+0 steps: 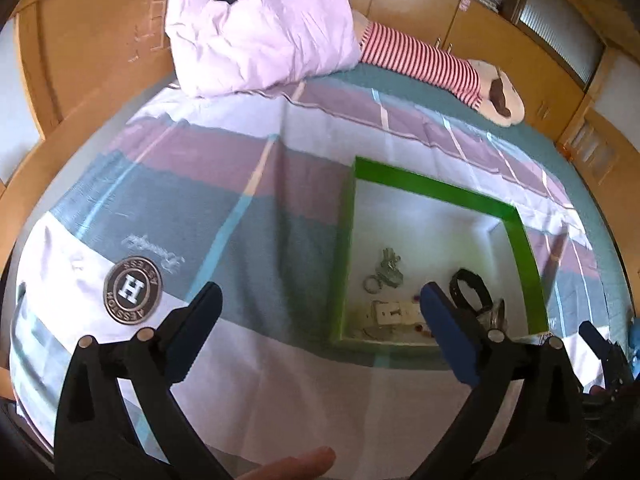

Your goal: Organize jewelry

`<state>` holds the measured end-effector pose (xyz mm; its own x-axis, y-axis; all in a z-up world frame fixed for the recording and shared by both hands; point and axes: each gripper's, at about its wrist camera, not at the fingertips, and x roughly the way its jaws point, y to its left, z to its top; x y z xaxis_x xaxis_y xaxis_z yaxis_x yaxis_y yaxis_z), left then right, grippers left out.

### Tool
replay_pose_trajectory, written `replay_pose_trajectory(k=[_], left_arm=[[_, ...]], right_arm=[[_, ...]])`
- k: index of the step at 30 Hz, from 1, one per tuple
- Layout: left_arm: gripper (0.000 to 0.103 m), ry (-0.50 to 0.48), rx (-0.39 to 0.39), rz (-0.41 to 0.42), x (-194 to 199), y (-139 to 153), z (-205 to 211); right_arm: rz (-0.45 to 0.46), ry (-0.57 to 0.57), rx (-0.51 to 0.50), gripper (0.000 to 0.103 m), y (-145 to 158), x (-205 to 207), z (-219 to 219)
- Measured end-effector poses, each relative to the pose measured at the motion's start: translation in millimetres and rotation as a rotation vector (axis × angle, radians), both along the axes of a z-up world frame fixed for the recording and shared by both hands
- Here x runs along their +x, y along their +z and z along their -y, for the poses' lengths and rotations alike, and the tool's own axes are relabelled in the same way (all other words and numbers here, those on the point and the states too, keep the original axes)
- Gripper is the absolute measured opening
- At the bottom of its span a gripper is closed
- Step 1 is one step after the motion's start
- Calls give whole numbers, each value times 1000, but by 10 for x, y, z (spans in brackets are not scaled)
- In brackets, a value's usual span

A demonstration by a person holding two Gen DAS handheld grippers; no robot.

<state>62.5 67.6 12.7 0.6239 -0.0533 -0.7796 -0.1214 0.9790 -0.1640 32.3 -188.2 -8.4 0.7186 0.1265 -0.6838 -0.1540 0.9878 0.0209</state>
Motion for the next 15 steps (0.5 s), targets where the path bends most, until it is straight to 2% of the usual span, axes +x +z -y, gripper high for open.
replay_pose_trajectory(k=[8,11,15], left_arm=[[100,-153,159,2,-98,-113,659],[100,-179,182,1,-124,-135,769],[100,-184,173,0,-125,-129,773]], right_arm=[[-4,-21,-44,102,-57,3,13],[-12,-33,-44,102,-80,31,12],[-9,-35,-48,102,-85,40,-17]])
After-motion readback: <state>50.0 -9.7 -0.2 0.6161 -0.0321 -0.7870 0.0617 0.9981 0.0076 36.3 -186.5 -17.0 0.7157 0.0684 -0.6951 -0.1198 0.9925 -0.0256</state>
